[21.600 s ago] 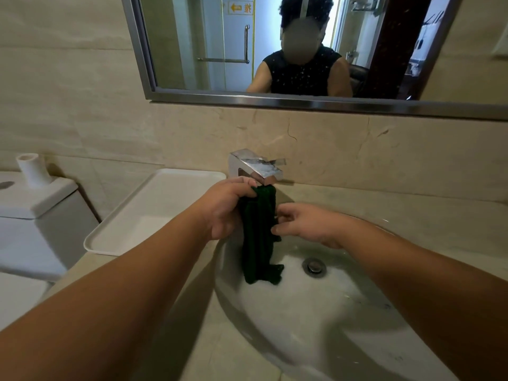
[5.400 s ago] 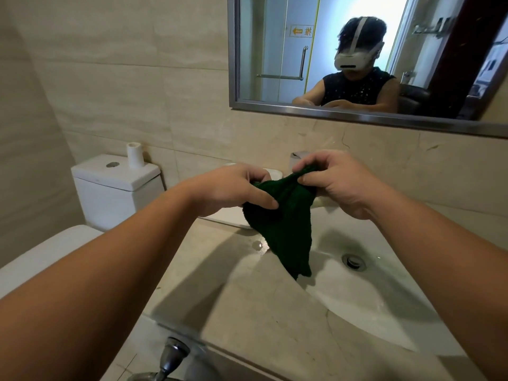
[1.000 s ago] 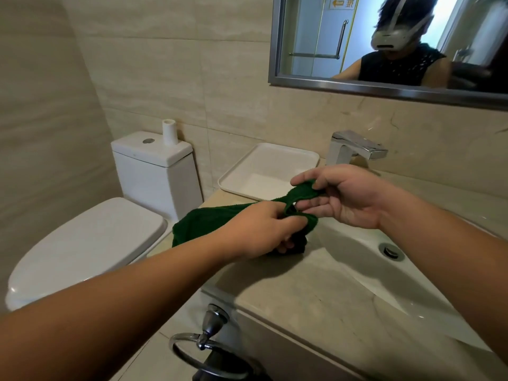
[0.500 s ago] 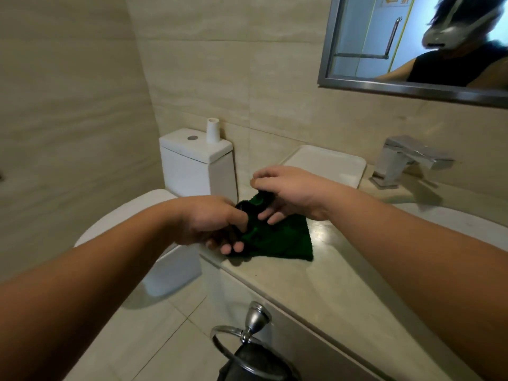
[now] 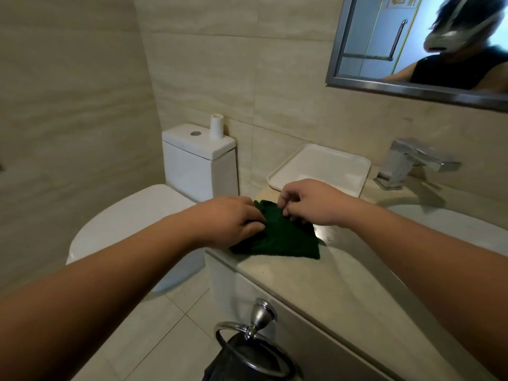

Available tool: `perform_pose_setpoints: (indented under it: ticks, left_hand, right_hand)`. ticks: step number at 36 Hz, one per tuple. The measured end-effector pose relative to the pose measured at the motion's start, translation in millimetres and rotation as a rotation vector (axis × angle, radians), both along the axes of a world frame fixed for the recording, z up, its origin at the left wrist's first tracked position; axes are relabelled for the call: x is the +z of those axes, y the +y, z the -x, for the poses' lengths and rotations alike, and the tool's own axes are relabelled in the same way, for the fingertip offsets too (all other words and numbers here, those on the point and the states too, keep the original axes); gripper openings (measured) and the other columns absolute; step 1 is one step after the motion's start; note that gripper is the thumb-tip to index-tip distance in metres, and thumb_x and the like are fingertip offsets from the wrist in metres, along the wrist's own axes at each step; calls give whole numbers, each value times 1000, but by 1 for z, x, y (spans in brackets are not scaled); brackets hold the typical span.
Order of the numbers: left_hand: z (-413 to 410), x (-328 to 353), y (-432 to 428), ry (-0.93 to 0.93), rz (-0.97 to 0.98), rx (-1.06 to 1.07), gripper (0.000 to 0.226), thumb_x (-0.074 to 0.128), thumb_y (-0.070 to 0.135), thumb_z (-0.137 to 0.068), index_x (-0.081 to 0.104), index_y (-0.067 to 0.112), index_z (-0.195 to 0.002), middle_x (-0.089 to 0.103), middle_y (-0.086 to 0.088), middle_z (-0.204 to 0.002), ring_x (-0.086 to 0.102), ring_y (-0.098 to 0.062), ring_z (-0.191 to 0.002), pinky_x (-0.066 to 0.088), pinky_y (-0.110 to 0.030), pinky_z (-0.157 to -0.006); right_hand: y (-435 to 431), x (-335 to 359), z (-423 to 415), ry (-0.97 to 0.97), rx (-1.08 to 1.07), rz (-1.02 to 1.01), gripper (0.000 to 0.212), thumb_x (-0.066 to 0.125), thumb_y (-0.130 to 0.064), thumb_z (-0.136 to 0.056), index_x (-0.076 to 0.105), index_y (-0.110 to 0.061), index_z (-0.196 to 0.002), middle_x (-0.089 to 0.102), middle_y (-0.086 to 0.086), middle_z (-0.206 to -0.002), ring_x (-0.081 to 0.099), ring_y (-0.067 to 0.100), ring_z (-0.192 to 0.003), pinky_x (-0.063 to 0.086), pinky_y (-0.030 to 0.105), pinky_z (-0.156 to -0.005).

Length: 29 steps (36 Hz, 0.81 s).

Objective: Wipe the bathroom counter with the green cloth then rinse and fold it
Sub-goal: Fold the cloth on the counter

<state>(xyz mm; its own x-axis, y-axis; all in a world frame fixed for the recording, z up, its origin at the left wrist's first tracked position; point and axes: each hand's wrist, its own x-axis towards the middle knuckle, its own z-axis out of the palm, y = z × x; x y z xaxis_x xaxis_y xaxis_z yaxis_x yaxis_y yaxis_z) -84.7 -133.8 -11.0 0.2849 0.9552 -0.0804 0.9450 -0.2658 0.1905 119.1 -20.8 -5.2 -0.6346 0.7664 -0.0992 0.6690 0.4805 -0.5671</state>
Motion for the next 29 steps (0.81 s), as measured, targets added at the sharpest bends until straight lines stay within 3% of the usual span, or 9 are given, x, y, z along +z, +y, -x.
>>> perform_pose_setpoints:
  ticks: [4,6,8,10,12,15,22,26,29]
  left_hand:
    - [11,-14,8,122,-68,248,40,42,46,-110,68,30,-135,55,1,-113,58,-19,-102,53,-37,-92]
    - [13,-16,9,192,-119,334,37,43,45,-108,70,26,-126,52,-1,-107,56,-20,-97,53,-36,-86]
    - [12,-12,6,195,-207,257,35,46,45,-106,70,24,-121,53,0,-109,56,-19,-97,53,-34,-85]
    - [8,-4,-1,74,-207,56,33,50,52,-104,69,31,-121,54,7,-113,59,-13,-99,52,-31,-85]
    - [4,1,-8,-12,-113,-98,31,56,60,-98,67,38,-118,55,14,-112,58,-6,-97,53,-28,-84]
    - [0,-6,-12,52,-40,-162,34,66,62,-91,64,40,-116,56,16,-110,56,-4,-95,51,-27,-80]
    - [-8,-6,-17,-14,0,-86,24,77,35,-88,57,39,-103,59,13,-101,58,-7,-88,41,-22,-68]
    - [-14,8,-22,-244,112,-36,12,69,24,-95,65,29,-106,67,5,-93,65,-12,-83,51,-25,-70]
    - [-14,15,-19,-363,87,64,10,65,24,-98,66,31,-105,70,3,-99,68,-15,-91,58,-30,-81]
  right_hand:
    - [-3,-3,-9,-87,58,-74,17,66,-12,-94,72,-23,-105,72,-3,-98,68,16,-89,51,23,-71]
    - [-5,-4,-15,-72,71,-92,18,66,-13,-93,73,-24,-105,72,-4,-99,67,16,-91,50,21,-70]
    - [-11,0,-19,-44,88,-133,14,68,-15,-90,73,-25,-97,72,-4,-96,68,16,-91,55,28,-75]
    - [-19,4,-26,-60,139,-160,4,74,-24,-87,71,-25,-88,71,-5,-90,65,13,-84,56,33,-76]
    - [-28,7,-33,-162,232,-154,18,79,-39,-84,67,-27,-89,67,-6,-89,61,12,-80,52,33,-73]
    - [-38,4,-41,-351,324,-232,33,78,-55,-81,61,-33,-98,58,-11,-98,55,10,-86,50,33,-76]
    - [-47,6,-52,-429,337,-311,15,68,-32,-92,60,-30,-105,61,-6,-96,58,15,-85,52,37,-75]
    - [-52,20,-61,-354,254,-93,21,67,-20,-90,61,-30,-107,65,-1,-94,61,19,-83,51,35,-72]
    - [-43,28,-67,-138,118,68,23,64,-8,-88,68,-24,-104,67,2,-81,63,18,-70,58,34,-69]
